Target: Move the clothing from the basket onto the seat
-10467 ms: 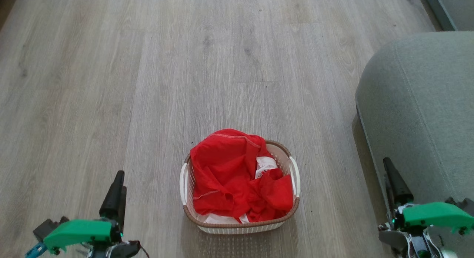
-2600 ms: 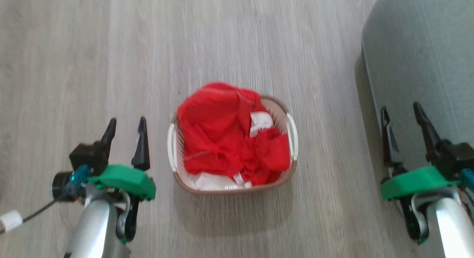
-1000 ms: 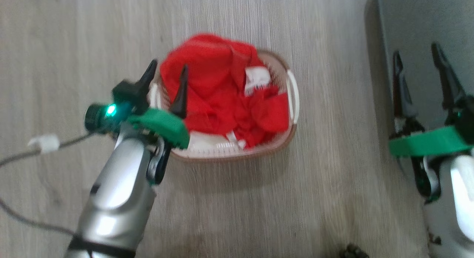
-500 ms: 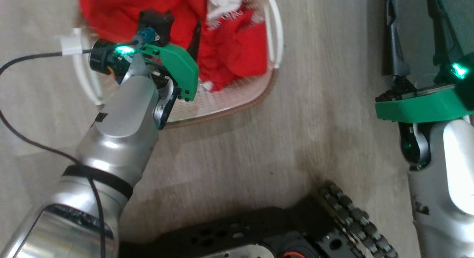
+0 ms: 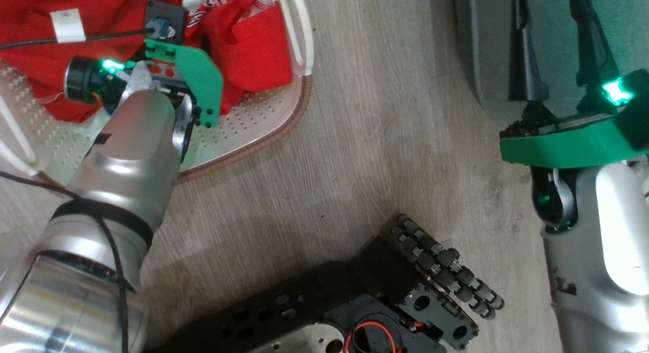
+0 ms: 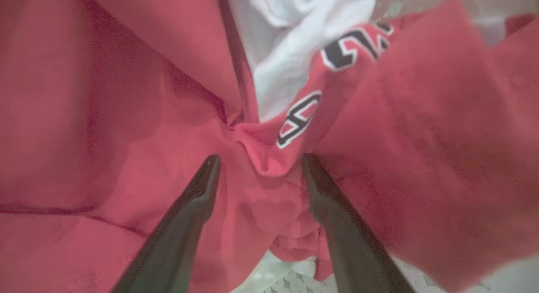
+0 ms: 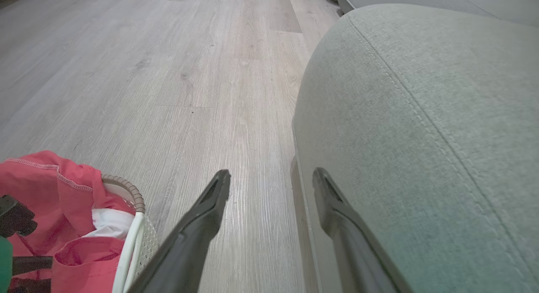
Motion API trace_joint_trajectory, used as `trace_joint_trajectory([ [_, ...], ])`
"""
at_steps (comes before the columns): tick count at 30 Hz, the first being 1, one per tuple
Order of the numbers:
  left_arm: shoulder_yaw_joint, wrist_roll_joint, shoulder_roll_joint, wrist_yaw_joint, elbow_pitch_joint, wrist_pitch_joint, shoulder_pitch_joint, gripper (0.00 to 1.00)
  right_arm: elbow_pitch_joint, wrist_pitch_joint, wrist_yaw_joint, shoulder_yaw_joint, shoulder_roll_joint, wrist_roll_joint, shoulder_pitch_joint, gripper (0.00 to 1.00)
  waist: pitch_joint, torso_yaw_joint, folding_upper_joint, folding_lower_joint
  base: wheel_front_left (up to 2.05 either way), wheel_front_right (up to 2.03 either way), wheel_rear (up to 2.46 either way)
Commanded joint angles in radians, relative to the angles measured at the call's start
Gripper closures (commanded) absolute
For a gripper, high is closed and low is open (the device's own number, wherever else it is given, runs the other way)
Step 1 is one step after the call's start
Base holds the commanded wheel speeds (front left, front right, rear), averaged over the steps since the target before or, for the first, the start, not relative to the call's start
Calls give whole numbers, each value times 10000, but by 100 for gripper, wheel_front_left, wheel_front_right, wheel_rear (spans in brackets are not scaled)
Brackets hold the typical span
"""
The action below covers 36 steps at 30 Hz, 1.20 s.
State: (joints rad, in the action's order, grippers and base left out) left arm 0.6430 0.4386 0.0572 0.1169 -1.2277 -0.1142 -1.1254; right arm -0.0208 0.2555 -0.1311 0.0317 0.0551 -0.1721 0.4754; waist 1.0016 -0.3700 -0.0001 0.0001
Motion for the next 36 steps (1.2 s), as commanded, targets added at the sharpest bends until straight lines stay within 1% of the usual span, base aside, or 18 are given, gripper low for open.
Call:
trace_joint_trajectory([
  [1,-35,-75,168,86,-75,56,102,0,348,63,4,21,-33,-118,-584,0,59,-129,1,-1,0,0,0],
  [6,168,-208,319,178,-389,218,66,0,450,63,4,-139,-45,-341,-992,0,95,-156,1,-1,0,0,0],
  [12,291,-204,309,185,-519,270,114,0,505,63,4,-220,-47,-530,-1239,0,102,-150,1,-1,0,0,0],
  [17,190,-1,244,-4,-543,38,72,0,584,63,4,-262,-47,-506,-1343,0,120,-64,1,-1,0,0,0],
  [18,128,125,195,-184,-547,-128,25,0,583,63,4,-268,-48,-501,-1386,0,134,-44,1,-1,0,0,0],
  [26,97,467,2,-723,-551,-592,-165,0,483,63,4,-177,-48,-687,-1353,0,151,-40,1,-1,0,0,0],
  [29,133,555,-34,-770,-553,-678,-216,0,440,63,4,-149,-48,-733,-1298,0,155,-44,1,-1,0,0,0],
  [33,221,656,-59,-726,-557,-722,-233,0,444,63,4,-116,-48,-766,-1299,0,130,-60,1,-1,0,0,0],
  [36,294,873,-65,-847,-315,-738,-178,0,448,63,4,-115,-48,-808,-1340,0,116,-92,1,-1,0,0,0],
])
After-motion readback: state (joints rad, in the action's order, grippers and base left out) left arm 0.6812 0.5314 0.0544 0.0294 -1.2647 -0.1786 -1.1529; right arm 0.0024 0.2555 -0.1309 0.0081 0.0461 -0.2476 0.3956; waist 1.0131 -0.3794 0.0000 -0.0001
